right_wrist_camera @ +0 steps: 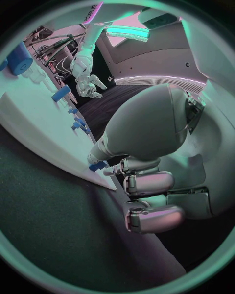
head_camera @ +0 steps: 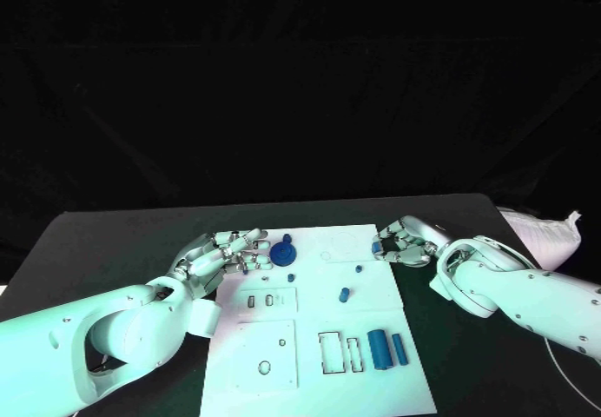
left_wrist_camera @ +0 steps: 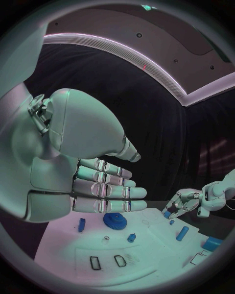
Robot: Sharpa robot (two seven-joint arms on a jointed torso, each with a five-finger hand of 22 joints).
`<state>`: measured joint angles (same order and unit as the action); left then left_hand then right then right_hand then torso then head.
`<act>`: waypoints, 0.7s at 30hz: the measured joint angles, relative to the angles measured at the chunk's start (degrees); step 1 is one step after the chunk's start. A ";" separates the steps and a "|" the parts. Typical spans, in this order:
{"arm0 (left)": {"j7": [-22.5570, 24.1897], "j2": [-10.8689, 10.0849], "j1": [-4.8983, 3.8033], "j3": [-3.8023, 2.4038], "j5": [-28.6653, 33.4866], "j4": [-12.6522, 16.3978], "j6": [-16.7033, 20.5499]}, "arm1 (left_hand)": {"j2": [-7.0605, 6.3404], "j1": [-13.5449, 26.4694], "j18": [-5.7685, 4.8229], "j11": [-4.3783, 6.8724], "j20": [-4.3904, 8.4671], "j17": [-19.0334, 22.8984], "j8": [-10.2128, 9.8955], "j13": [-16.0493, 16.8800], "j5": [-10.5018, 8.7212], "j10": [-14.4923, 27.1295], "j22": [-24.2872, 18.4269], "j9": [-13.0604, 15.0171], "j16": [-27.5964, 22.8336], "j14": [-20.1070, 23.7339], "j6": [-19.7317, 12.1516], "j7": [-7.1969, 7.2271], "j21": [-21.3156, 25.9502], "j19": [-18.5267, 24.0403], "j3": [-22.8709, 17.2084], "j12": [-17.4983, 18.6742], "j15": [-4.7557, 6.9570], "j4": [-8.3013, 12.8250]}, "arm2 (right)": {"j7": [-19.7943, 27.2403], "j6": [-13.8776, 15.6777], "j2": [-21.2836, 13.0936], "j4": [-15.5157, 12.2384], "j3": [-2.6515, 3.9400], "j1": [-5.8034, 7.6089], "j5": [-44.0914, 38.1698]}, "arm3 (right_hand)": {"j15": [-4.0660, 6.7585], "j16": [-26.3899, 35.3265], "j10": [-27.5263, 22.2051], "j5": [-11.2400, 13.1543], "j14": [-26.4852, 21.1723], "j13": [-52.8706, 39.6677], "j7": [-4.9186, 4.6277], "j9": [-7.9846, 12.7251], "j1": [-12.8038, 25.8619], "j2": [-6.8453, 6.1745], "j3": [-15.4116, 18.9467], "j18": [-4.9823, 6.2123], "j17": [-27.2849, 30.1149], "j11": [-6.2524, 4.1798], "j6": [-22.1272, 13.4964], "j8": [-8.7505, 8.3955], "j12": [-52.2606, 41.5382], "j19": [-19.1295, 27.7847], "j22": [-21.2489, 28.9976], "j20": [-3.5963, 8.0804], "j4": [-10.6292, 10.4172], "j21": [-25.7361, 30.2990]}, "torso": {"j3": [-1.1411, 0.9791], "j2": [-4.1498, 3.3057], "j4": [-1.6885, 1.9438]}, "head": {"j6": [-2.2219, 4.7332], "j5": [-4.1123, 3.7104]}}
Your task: Assemble the parts on the task board
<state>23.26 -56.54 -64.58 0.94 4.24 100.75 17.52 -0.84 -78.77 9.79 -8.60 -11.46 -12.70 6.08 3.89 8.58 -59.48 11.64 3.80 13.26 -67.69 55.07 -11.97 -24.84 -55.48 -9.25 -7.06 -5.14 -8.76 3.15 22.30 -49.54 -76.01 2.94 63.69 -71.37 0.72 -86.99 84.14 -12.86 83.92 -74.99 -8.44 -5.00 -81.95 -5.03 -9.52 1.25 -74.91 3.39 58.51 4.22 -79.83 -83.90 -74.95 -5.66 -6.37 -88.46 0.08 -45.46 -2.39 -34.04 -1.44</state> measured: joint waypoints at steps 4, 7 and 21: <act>0.00 0.02 0.00 0.00 0.00 -0.01 -0.01 | 0.00 0.00 0.00 0.00 0.00 0.00 0.00 0.00 0.00 0.00 0.00 0.00 0.00 0.00 0.00 0.00 0.00 0.00 0.00 0.00 0.00 0.00 | -0.28 -0.11 0.20 0.16 0.00 0.00 -0.22 | 0.00 0.00 0.00 0.55 0.00 -0.07 0.29 -0.19 0.14 0.60 -0.38 0.00 0.00 0.00 1.11 0.18 -0.16 0.00 0.00 0.00 0.38 -0.08 | 0.00 0.00 0.00 | -0.02 0.01; -0.01 0.04 0.00 0.00 0.00 -0.01 -0.02 | 0.00 0.00 0.00 0.00 0.00 0.00 0.00 0.00 0.00 0.00 0.00 0.00 0.00 0.00 0.00 0.00 0.00 0.00 0.00 0.00 0.00 0.00 | -0.44 -0.21 0.34 0.24 0.00 0.00 -0.36 | 0.00 -0.21 0.00 0.89 0.00 -0.17 0.45 -0.26 0.24 0.99 -0.54 0.00 0.00 0.00 1.67 0.18 -0.21 0.00 0.00 0.00 0.54 -0.08 | -0.02 -0.01 -0.01 | -0.05 0.01; -0.06 0.10 0.00 0.00 0.00 -0.08 -0.03 | 0.00 0.00 0.00 0.00 0.00 -0.16 0.00 0.00 0.00 0.00 0.08 0.00 0.00 0.00 0.00 0.00 0.00 0.00 -0.22 0.00 0.00 0.22 | -1.14 -0.82 0.95 0.53 0.07 0.06 -0.68 | 0.00 -0.22 0.00 1.44 0.00 -0.06 0.62 -0.24 0.23 0.98 -0.54 0.00 0.01 0.00 1.84 0.17 -0.37 0.00 0.01 0.00 0.53 -0.08 | -0.01 -0.01 0.04 | -0.29 0.03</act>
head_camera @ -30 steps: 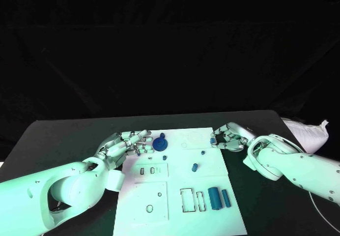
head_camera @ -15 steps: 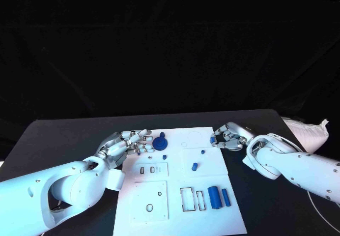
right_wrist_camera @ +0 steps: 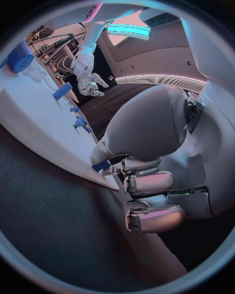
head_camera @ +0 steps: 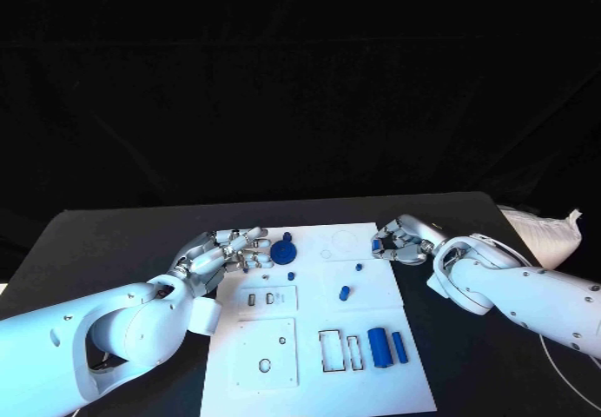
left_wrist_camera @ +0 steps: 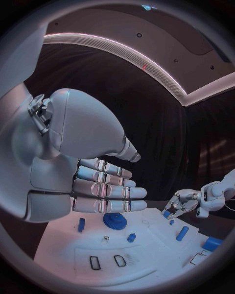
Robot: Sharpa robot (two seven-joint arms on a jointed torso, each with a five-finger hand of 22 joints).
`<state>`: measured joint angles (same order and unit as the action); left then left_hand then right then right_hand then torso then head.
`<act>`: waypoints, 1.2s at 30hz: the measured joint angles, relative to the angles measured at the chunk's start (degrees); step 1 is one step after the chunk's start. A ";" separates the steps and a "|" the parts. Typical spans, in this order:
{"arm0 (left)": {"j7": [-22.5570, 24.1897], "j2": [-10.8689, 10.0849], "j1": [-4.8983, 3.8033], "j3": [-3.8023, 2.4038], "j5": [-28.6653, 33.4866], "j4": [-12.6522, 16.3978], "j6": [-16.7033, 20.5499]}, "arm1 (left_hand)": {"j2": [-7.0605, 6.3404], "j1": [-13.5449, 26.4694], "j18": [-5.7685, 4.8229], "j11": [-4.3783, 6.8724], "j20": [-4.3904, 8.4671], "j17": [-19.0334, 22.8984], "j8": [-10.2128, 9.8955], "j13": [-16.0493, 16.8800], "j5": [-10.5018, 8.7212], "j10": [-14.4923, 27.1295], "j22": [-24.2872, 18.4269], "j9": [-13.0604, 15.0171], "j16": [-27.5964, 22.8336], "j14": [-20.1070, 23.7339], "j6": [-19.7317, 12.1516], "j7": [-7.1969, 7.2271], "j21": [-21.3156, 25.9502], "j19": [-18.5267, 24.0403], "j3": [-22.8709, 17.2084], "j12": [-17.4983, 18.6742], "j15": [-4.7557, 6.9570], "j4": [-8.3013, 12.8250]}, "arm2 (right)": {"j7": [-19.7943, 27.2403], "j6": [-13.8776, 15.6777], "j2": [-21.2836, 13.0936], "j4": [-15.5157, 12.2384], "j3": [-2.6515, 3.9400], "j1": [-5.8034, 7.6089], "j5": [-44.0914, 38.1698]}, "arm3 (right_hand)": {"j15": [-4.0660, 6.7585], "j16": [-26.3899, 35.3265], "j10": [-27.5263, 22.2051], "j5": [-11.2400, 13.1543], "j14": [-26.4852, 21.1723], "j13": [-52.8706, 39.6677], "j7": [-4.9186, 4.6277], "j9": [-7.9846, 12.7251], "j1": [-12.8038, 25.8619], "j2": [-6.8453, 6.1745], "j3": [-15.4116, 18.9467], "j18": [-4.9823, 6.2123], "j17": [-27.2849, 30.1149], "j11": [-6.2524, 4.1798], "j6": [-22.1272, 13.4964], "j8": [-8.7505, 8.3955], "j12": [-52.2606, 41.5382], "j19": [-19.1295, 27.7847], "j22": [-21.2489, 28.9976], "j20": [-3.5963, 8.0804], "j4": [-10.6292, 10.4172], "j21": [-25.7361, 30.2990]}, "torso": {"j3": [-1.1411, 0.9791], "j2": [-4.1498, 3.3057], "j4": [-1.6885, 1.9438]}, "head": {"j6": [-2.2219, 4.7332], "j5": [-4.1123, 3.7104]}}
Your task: Assemble the parts on the task board
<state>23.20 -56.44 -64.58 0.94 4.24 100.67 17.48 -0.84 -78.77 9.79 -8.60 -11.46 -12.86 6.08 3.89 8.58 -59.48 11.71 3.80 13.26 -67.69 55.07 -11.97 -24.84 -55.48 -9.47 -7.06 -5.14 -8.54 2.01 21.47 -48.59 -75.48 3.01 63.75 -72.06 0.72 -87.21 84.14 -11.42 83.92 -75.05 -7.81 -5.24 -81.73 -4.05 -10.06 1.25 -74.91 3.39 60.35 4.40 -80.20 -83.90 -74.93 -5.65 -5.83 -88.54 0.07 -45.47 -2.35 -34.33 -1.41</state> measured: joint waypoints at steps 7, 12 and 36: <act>-0.04 0.00 0.00 0.00 0.00 0.00 -0.01 | 0.00 0.00 0.00 0.00 0.00 0.01 0.00 0.00 0.00 0.00 0.00 0.00 0.00 0.00 0.00 0.00 0.00 0.00 0.00 0.00 0.00 0.00 | -0.27 -0.22 0.18 -0.09 0.03 0.05 -0.33 | 0.00 0.00 0.00 0.58 0.00 -0.03 0.00 0.05 0.39 0.04 0.00 0.00 0.00 0.00 0.00 0.00 0.00 0.00 0.01 0.00 0.00 0.00 | -0.01 -0.03 -0.03 | -0.05 0.02; -0.07 -0.01 0.00 0.00 0.00 0.00 -0.02 | 0.00 0.00 0.00 0.00 0.00 0.01 0.00 0.00 0.00 0.00 -0.01 0.00 0.00 0.00 0.00 0.00 0.00 0.00 0.00 0.00 0.00 0.00 | -0.46 -0.27 0.25 -0.11 0.04 0.06 -0.59 | 0.00 0.00 0.00 0.58 0.00 0.00 0.01 0.06 0.53 -0.09 0.00 0.00 0.00 0.00 0.00 -0.22 0.00 0.00 0.01 0.00 0.00 0.00 | -0.03 -0.03 -0.03 | -0.07 0.03; -0.15 0.08 0.00 0.00 0.00 -0.16 -0.05 | 0.00 0.00 0.00 0.00 0.00 0.02 0.00 0.00 0.00 0.00 -0.02 0.00 0.00 0.00 0.00 0.00 0.00 0.00 0.00 0.00 0.00 0.00 | -1.44 2.54 -0.30 -5.06 -0.03 0.21 -1.03 | 1.97 -0.23 -0.09 2.82 0.11 -0.12 1.16 -0.85 -0.24 2.36 -2.92 0.00 -0.03 -2.57 4.23 1.82 -1.03 -0.01 0.02 1.47 2.61 -0.21 | -0.06 0.04 0.00 | 0.01 0.07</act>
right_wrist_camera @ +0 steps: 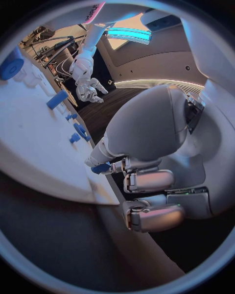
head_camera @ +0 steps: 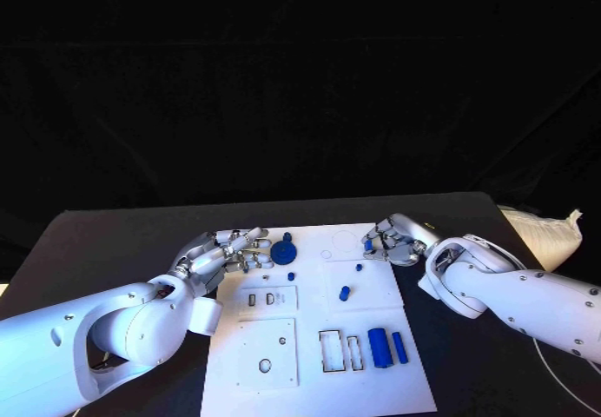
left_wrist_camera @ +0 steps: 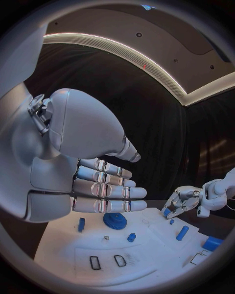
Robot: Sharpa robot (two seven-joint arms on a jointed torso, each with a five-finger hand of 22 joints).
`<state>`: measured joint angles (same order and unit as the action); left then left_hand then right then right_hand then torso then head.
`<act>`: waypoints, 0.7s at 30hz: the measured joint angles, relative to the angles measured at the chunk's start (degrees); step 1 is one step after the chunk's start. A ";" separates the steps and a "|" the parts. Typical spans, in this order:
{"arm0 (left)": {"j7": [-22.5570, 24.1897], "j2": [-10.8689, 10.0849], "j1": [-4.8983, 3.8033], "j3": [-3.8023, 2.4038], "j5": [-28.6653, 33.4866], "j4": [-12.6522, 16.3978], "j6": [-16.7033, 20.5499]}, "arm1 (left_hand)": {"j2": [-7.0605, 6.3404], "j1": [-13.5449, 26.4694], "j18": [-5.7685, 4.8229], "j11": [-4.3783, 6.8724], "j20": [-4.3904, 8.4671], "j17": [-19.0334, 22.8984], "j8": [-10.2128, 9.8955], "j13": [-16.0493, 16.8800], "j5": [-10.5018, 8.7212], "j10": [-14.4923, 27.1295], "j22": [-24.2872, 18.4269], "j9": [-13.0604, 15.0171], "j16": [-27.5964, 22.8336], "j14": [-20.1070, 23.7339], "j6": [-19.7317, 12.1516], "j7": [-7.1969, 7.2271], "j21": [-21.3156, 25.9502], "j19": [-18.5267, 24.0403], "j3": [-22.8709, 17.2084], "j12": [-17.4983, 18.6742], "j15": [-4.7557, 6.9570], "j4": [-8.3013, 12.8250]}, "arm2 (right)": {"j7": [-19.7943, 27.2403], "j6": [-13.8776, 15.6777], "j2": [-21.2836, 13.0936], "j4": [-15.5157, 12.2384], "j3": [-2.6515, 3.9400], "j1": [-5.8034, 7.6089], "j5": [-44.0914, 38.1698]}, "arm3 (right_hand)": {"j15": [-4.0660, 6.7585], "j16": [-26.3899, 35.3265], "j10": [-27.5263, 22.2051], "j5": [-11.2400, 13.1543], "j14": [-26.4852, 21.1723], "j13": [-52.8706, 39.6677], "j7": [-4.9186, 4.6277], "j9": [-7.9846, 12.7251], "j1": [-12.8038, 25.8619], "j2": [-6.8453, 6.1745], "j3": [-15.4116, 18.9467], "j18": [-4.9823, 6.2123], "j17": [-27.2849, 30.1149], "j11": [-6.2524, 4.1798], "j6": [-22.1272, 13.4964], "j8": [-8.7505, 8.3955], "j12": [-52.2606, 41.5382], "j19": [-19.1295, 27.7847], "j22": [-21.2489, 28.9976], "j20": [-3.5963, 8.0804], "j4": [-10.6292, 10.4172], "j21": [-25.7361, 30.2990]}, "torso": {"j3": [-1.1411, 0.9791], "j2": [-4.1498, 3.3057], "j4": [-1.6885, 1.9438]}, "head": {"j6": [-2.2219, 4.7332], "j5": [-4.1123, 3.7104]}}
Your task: Assemble the parts on the task board
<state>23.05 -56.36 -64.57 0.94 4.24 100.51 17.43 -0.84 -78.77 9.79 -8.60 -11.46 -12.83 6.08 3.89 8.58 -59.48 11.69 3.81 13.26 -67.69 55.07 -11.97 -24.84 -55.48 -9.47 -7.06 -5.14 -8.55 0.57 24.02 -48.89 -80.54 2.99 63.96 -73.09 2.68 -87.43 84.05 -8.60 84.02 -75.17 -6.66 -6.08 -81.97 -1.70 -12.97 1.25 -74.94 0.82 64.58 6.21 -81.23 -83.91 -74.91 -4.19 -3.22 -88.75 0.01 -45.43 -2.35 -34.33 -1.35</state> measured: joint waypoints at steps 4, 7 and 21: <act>-0.01 0.11 0.00 0.00 0.00 -0.32 -0.01 | 0.00 0.00 0.00 0.00 0.00 -0.10 0.00 0.00 0.00 0.00 0.03 0.00 0.00 0.00 0.00 0.00 -0.24 0.00 0.00 0.27 0.00 0.00 | -0.54 0.64 0.02 -3.84 0.06 0.75 -0.03 | 0.00 0.00 0.00 0.11 0.00 0.15 0.00 0.00 0.23 0.23 0.00 0.00 0.00 0.00 0.00 0.00 -0.14 -0.20 0.00 0.20 0.01 0.00 | 0.04 0.05 0.03 | 0.11 -0.01; -0.01 0.19 0.01 0.00 0.00 -0.64 -0.01 | 0.00 0.00 0.00 0.00 0.00 -0.13 0.00 0.00 0.00 0.00 0.05 0.00 0.00 0.00 0.00 0.00 -0.23 0.00 0.00 0.27 0.00 0.00 | -1.03 0.96 0.61 -6.42 0.09 1.15 -0.23 | 0.00 0.00 0.00 0.11 0.00 0.15 0.00 0.00 0.28 0.28 -0.16 0.00 0.00 0.00 0.00 0.00 0.07 -0.20 0.01 0.20 0.17 0.00 | 0.11 0.14 0.10 | 0.10 0.23; 0.08 0.04 -0.01 -0.01 0.49 -2.35 -0.03 | 0.00 0.00 0.00 0.00 0.00 -0.12 -0.17 0.00 0.00 0.00 0.05 0.00 0.00 0.00 0.00 0.00 -0.23 0.00 0.00 0.27 0.00 0.00 | -6.64 0.34 10.20 -9.70 -0.55 0.29 -3.73 | -0.01 0.00 -0.01 0.32 0.00 -0.04 0.00 0.00 0.60 0.60 -0.50 0.00 0.01 0.02 0.00 0.00 0.52 -0.20 -0.01 0.19 0.31 0.00 | 0.83 0.51 0.89 | -1.26 1.56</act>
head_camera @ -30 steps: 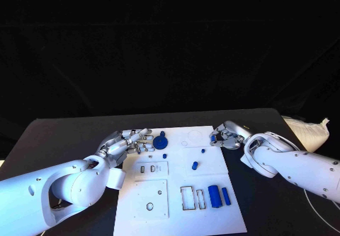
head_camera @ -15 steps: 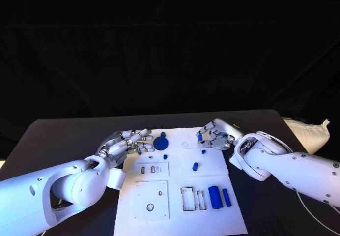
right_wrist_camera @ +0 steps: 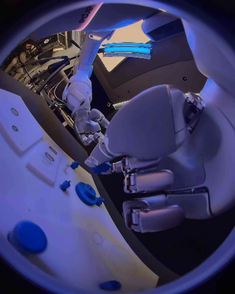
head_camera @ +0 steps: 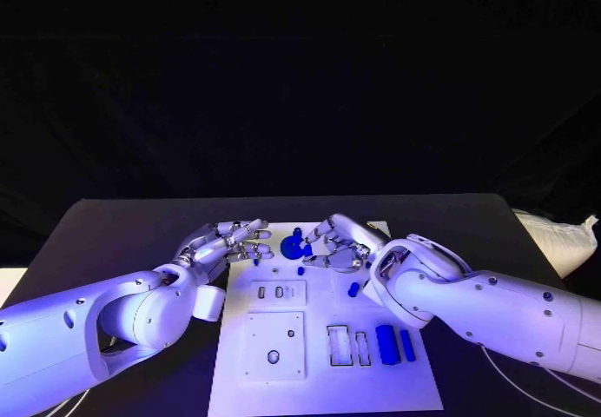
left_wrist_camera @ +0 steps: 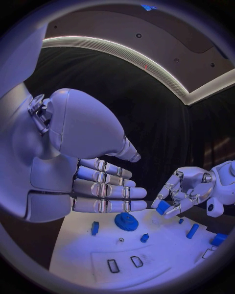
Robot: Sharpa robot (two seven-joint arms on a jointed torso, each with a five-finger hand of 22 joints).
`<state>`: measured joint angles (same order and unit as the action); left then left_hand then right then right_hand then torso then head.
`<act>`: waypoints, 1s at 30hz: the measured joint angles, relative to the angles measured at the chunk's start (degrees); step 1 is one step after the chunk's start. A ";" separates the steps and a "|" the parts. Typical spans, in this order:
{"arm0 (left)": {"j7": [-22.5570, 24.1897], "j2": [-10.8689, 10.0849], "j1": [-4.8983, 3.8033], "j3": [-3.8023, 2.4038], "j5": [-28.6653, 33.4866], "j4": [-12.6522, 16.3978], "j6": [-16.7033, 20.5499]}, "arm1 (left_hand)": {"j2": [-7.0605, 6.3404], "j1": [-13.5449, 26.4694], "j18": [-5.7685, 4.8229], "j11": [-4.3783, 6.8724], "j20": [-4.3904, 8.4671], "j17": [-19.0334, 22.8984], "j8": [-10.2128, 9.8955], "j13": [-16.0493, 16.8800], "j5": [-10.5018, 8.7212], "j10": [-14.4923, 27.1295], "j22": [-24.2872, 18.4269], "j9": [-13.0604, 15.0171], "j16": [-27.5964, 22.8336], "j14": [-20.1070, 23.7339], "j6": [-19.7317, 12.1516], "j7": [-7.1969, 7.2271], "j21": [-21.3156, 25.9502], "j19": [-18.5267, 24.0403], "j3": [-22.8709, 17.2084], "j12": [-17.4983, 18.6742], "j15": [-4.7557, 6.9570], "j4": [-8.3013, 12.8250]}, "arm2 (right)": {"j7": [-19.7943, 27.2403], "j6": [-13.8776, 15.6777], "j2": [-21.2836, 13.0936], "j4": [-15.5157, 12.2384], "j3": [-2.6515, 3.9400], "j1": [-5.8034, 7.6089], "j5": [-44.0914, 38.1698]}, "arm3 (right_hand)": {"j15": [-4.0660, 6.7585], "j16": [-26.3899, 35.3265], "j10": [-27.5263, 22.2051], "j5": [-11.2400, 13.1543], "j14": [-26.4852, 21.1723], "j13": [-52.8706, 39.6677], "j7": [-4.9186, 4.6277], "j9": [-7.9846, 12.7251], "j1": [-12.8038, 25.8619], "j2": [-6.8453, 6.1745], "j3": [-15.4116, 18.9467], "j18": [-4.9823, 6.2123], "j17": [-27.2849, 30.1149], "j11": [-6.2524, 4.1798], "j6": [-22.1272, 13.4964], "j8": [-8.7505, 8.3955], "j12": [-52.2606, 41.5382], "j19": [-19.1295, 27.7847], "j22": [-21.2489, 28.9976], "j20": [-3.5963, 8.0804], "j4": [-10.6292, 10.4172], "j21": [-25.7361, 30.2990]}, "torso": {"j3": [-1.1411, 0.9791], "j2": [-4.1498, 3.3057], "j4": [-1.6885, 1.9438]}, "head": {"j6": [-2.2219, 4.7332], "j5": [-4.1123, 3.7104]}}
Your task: Assemble the parts on the task board
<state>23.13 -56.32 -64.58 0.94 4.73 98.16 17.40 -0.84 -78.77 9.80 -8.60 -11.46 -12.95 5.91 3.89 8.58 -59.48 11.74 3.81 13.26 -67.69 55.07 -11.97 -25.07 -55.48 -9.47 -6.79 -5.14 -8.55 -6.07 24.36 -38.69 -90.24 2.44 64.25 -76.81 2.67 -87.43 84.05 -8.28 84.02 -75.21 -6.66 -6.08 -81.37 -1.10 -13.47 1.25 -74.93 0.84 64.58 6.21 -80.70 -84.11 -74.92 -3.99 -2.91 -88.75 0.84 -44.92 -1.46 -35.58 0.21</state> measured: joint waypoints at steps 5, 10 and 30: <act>0.05 -0.23 -0.01 0.00 0.53 -0.06 0.00 | 0.00 0.00 0.00 0.00 0.00 0.00 -0.04 0.00 0.00 0.00 0.00 0.00 0.00 0.00 0.00 0.00 0.00 0.00 0.00 0.00 0.00 0.00 | -2.89 -0.70 2.51 0.61 -0.45 -1.06 -2.97 | 0.00 0.00 0.00 -0.38 0.00 0.00 0.00 0.00 0.07 0.07 -0.16 0.00 0.00 0.00 0.00 0.00 0.06 0.00 -0.02 0.00 0.16 0.00 | 0.40 0.03 0.26 | -0.52 -0.13; 0.12 -0.36 -0.02 -0.01 0.84 -0.18 0.00 | 0.00 0.00 -0.01 0.00 0.00 0.01 -0.04 0.00 0.00 0.00 -0.01 0.00 0.00 0.00 0.00 0.00 0.00 0.00 0.00 0.00 0.00 0.00 | -4.94 -1.40 4.06 1.03 -0.78 -2.46 -5.69 | 0.00 0.00 0.00 -0.49 0.00 0.00 0.00 0.00 0.08 0.08 -0.16 0.00 0.01 0.01 0.00 0.00 0.23 0.00 -0.02 0.00 0.16 0.00 | 0.66 0.04 0.48 | -0.88 0.09; 0.30 -0.64 -0.09 -0.03 1.27 -2.08 -0.06 | 0.00 0.00 -0.01 0.00 0.00 -0.06 -0.04 0.00 0.00 0.00 -0.01 0.00 -0.23 0.00 0.00 0.00 0.00 0.00 -0.15 0.00 0.00 0.15 | -7.80 -5.06 5.20 1.43 -1.38 -3.28 -10.12 | -0.01 0.00 -0.10 -0.44 0.00 0.00 0.12 0.00 0.64 0.56 -0.13 0.00 0.01 0.12 -0.13 0.00 0.63 0.01 -0.01 -0.01 0.16 0.00 | 0.68 -0.03 0.49 | -2.00 1.68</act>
<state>23.43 -56.96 -64.67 0.91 6.00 96.09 17.34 -0.84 -78.77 9.79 -8.60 -11.46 -13.01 5.87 3.89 8.58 -59.48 11.72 3.81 13.03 -67.69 55.07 -11.97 -25.07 -55.48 -9.62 -6.79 -5.14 -8.40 -13.88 19.30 -33.50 -88.81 1.06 60.96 -86.93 2.67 -87.43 83.94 -8.72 84.02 -75.21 -6.53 -6.08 -80.72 -0.54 -13.60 1.26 -74.91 0.95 64.45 6.21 -80.07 -84.10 -74.93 -4.00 -2.76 -88.75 1.52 -44.95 -0.97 -37.58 1.90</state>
